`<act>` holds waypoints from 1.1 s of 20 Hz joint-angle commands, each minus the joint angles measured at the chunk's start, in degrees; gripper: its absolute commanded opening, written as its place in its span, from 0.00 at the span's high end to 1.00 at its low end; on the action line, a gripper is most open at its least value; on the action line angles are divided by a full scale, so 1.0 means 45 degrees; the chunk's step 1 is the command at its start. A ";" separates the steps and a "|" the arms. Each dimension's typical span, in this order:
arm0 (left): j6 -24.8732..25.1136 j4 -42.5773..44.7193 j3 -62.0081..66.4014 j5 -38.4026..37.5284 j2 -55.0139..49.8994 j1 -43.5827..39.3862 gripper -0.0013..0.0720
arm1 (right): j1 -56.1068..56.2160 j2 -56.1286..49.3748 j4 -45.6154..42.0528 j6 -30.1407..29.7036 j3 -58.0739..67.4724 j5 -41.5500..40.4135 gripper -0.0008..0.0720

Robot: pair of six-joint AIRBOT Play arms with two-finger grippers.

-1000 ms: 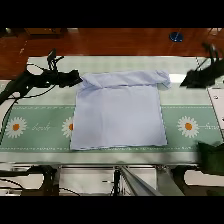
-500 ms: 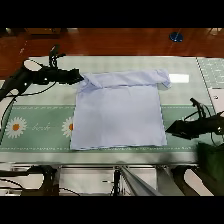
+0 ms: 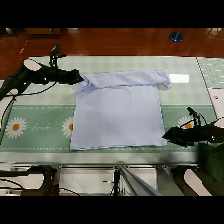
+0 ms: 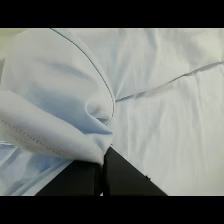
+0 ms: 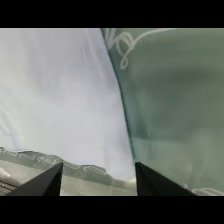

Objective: Fold the shirts.

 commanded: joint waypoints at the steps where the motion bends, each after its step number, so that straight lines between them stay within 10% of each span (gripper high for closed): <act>1: 0.0015 0.0010 0.0015 -0.0005 0.0010 0.0005 0.95 | 0.0015 -0.0690 0.0287 0.0316 -0.0058 -0.0869 0.27; 3: 0.0306 0.0010 0.0015 -0.0015 0.0010 0.0005 0.95 | 0.0015 -0.1695 0.0656 0.0248 -0.0058 -0.0777 0.28; 6: 0.0321 0.0010 0.0015 -0.0010 0.0005 0.0005 0.95 | 0.0010 -0.2710 0.1467 -0.0155 -0.0053 -0.0840 0.89; 7: 0.0325 0.0015 0.0015 -0.0015 0.0010 0.0005 0.95 | 0.0000 -0.2710 0.1860 -0.0466 -0.0039 -0.0845 0.94; 15: 0.0321 0.0015 0.1273 -0.2880 0.0107 0.2302 0.95 | 0.0005 -0.0228 0.1773 0.0466 0.5105 -0.2812 0.96; 22: 0.0597 0.1511 0.1054 -0.6144 0.2001 0.2327 0.95 | 0.0010 -0.2744 0.1739 0.1491 1.0156 -0.4731 0.96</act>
